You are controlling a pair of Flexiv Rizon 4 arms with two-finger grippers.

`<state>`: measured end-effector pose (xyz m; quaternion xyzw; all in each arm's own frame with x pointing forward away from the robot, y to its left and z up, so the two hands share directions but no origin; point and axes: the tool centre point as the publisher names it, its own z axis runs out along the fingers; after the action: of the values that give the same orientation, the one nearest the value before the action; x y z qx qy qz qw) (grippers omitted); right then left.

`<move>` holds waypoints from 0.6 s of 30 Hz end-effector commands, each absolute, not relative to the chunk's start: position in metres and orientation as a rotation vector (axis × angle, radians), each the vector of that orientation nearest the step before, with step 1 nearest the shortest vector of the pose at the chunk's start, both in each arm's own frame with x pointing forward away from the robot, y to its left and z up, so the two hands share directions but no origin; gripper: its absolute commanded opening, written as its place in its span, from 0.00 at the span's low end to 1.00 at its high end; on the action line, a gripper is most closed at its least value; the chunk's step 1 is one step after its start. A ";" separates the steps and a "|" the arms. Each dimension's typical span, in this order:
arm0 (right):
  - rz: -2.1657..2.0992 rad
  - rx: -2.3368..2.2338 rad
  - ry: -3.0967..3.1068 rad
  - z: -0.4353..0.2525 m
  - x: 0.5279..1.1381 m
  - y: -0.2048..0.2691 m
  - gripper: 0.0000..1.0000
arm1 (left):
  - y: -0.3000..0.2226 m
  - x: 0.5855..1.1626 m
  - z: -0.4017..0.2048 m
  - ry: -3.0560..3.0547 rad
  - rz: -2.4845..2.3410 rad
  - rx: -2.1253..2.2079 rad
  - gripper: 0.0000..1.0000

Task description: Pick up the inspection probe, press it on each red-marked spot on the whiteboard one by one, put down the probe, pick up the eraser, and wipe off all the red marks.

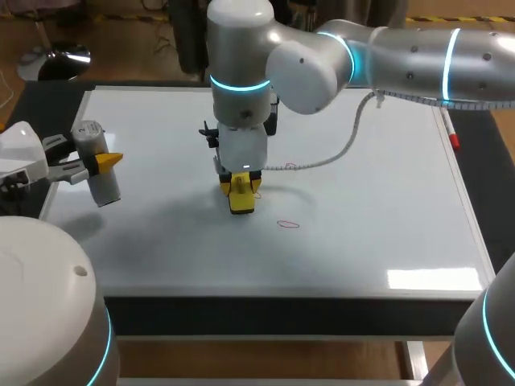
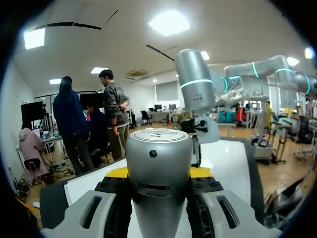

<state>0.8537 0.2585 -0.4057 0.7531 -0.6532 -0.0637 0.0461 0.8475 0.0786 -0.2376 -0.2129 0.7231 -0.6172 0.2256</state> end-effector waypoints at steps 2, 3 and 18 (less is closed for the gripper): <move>-0.202 2.301 -1.978 -0.409 0.858 0.261 0.00 | 0.078 0.848 -0.238 1.989 -1.703 -0.586 0.00; -0.203 2.300 -1.977 -0.411 0.858 0.261 0.00 | 0.078 0.848 -0.238 1.989 -1.703 -0.586 0.00; -0.192 2.251 -1.973 -0.428 0.865 0.247 0.00 | 0.078 0.848 -0.238 1.989 -1.703 -0.586 0.00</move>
<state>0.8606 0.2492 -0.4246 0.7492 -0.6557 -0.0650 0.0675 0.8474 0.0786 -0.2376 -0.2129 0.7231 -0.6172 0.2255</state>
